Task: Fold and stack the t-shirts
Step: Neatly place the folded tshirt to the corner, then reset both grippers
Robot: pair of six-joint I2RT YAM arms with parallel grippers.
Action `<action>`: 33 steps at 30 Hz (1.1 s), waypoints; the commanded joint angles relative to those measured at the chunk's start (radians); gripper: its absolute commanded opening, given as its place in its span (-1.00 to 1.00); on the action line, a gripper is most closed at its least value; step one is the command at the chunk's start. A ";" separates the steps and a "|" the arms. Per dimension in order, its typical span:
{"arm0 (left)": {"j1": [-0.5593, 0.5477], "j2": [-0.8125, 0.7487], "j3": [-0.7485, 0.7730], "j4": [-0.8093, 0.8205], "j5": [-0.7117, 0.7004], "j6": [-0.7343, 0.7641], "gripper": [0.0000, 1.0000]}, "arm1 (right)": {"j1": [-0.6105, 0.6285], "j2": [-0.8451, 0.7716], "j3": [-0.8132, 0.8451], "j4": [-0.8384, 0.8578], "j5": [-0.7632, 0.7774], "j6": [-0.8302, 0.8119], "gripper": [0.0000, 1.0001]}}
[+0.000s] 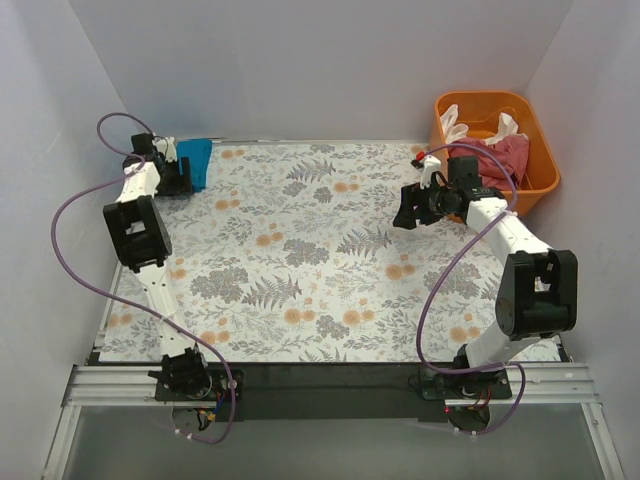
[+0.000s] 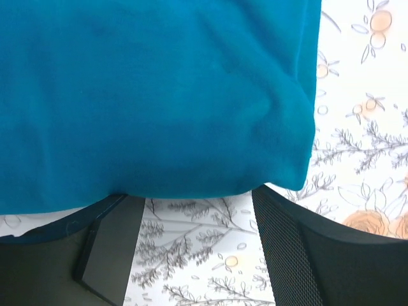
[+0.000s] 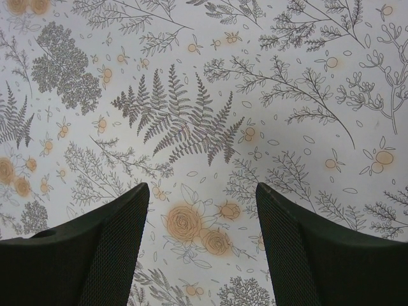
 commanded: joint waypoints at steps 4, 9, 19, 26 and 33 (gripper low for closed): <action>-0.006 0.081 0.065 -0.032 -0.014 0.036 0.40 | -0.003 0.012 0.062 0.007 -0.039 -0.001 0.51; -0.021 -0.077 0.007 -0.040 0.055 0.041 0.67 | -0.003 -0.002 0.085 0.007 -0.073 -0.004 0.55; -0.150 -0.411 -0.039 -0.232 0.024 0.001 0.75 | -0.003 -0.080 0.101 0.007 -0.032 -0.057 0.61; -0.375 -0.701 -0.477 -0.122 0.044 -0.060 0.77 | -0.005 -0.186 0.046 -0.054 0.010 -0.150 0.68; -0.521 -0.879 -0.804 0.013 0.037 -0.180 0.78 | -0.005 -0.326 -0.160 -0.103 0.062 -0.264 0.71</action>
